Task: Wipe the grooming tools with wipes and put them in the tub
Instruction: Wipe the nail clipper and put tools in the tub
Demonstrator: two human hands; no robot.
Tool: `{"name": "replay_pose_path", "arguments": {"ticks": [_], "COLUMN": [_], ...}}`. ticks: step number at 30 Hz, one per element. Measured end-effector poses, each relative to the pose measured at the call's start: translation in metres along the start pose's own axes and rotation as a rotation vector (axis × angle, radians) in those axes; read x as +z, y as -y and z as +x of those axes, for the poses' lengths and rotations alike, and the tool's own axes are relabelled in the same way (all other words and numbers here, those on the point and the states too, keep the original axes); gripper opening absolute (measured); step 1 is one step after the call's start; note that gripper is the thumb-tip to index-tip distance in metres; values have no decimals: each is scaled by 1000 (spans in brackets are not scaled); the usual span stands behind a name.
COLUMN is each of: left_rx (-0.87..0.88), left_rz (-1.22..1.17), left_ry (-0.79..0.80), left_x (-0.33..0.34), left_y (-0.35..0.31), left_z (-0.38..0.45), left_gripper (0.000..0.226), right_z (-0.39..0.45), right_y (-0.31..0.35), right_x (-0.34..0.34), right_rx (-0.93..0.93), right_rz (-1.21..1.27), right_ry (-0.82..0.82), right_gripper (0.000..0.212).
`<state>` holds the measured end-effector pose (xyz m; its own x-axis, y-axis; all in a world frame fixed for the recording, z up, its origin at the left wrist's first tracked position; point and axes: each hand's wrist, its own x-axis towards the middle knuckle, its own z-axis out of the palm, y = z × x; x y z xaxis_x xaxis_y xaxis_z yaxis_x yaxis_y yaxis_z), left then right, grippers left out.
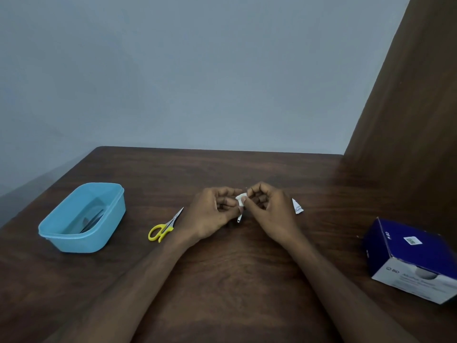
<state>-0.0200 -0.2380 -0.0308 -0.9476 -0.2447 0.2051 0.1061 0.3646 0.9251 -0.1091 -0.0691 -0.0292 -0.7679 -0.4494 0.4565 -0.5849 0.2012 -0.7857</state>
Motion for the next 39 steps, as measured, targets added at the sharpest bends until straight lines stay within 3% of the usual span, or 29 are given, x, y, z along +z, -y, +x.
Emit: {"name": "replay_pose_path", "arguments": {"ticks": [4,9,14,17,23,32,39], "left_rx": [17,64,137,211,362,380,367], "left_rz": [25,39,76,169,295,272,252], "left_ry": [-42,-148,-207,-234,-285,-274,-306], "left_x": [2,5,5,7,7,2,3], "left_y": [0,-3,-8,-9,-12,-12,-12], "left_z": [1,0,-5,-7,-10,-12,-10], "left_gripper": [29,28,24,21,17,21,18], "right_z": [2,7,8,6,0,1,5], "right_y": [3,6,13,15,11,13,11], "right_x": [-1,-10,-16,-18,-7,-4,-11], "right_rx": [-9,169,284,245,225,364,418], "right_rz": [42,424,699,656,396,604,706], "right_ry": [-54,-213,-194,-119,-4,42,80], "right_gripper": [29,16,24,29,18,34,35]}}
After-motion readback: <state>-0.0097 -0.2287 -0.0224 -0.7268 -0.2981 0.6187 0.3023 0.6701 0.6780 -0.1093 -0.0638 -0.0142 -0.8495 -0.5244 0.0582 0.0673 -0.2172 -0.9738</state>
